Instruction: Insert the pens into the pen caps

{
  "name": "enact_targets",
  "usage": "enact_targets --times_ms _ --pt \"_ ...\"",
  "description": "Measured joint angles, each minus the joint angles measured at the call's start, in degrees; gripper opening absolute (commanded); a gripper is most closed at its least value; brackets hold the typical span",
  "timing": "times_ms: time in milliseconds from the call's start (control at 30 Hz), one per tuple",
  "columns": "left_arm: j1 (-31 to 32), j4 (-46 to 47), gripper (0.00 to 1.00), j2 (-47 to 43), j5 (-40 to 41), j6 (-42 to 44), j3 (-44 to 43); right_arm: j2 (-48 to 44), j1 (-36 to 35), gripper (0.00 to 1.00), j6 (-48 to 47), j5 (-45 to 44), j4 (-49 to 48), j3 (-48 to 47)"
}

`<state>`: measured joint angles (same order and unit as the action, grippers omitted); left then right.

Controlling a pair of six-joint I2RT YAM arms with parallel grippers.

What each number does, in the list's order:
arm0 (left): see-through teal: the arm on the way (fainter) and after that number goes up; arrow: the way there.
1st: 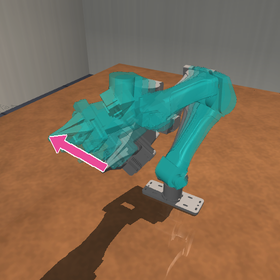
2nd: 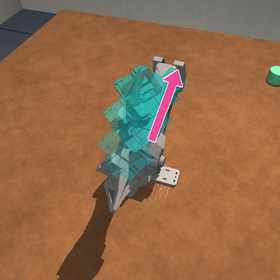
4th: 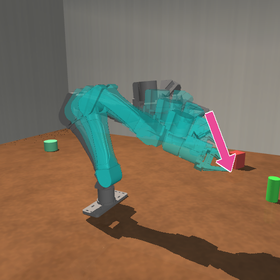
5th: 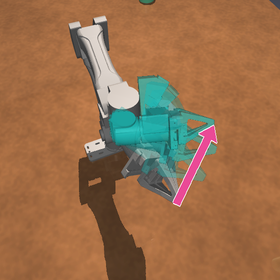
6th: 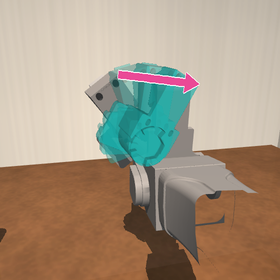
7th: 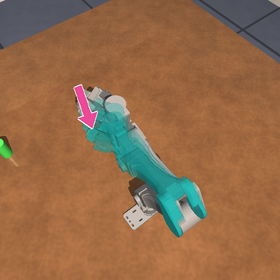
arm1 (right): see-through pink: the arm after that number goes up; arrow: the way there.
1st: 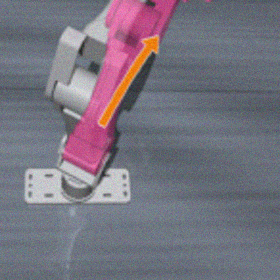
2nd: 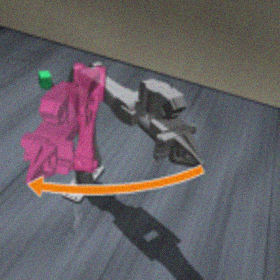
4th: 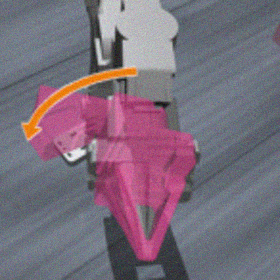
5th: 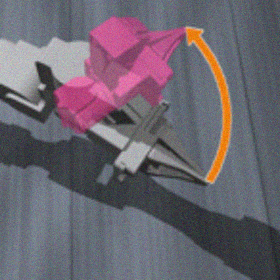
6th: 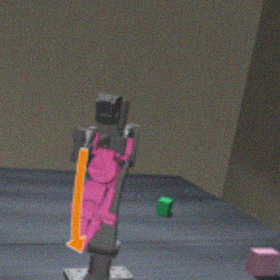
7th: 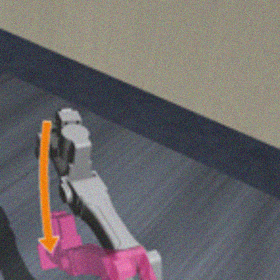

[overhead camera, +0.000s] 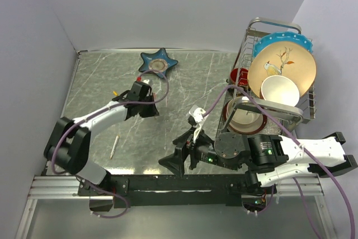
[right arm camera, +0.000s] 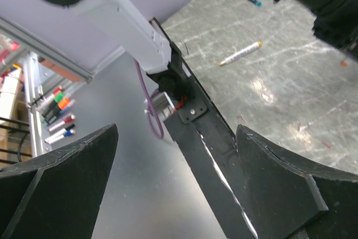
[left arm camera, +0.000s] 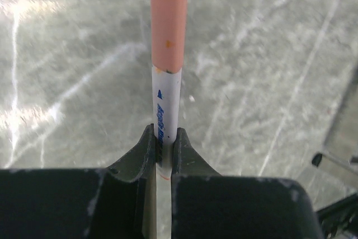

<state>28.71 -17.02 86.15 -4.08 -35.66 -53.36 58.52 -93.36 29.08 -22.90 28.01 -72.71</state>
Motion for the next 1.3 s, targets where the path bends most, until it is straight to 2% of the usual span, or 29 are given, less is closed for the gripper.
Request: enact_targets --times_ms 333,633,700,800,833,900,933,967,1033,1167,1300 --pt "-2.9 -0.3 0.16 10.5 -0.1 -1.0 -3.9 -2.1 0.0 0.93 0.0 -0.2 -0.1 1.9" --pt "-5.1 -1.4 0.43 12.9 -0.4 -1.0 -4.3 -2.0 0.0 0.93 0.0 -0.3 -0.1 1.4" --pt "-5.8 -1.8 0.46 12.3 -0.5 -1.0 -4.3 -1.8 0.0 0.93 0.0 -0.5 -0.1 1.3" --pt "-7.3 -3.1 0.51 9.2 -0.6 -1.0 -4.3 -1.0 0.0 0.93 0.0 -1.2 0.1 0.5" --pt "-8.0 -3.5 0.67 7.5 -0.6 -1.0 -4.3 -0.6 0.0 0.93 -0.1 -1.4 0.1 0.1" --pt "-9.6 -4.1 0.76 3.5 -0.5 -1.1 -4.3 0.7 0.0 0.92 -0.3 -1.7 0.4 -1.3" --pt "-10.5 -4.2 0.86 1.0 -0.6 -1.2 -4.3 1.7 0.0 0.92 -0.6 -1.9 0.7 -2.4" --pt "-11.6 -4.3 0.92 -1.5 -0.6 -1.3 -4.3 2.8 0.0 0.91 -0.8 -2.2 0.9 -3.5" --pt "-13.8 -4.3 0.99 -6.6 -0.5 -1.3 -4.3 5.8 0.0 0.89 -1.5 -2.9 1.8 -6.5" --pt "-17.3 -4.9 1.0 -17.1 2.8 -1.1 -4.1 13.4 0.8 0.83 -2.0 -4.1 4.7 -13.7" --pt "-17.6 -6.5 0.97 -22.2 10.2 -1.9 -3.0 18.4 4.3 0.78 -1.9 -2.3 6.1 -15.8"
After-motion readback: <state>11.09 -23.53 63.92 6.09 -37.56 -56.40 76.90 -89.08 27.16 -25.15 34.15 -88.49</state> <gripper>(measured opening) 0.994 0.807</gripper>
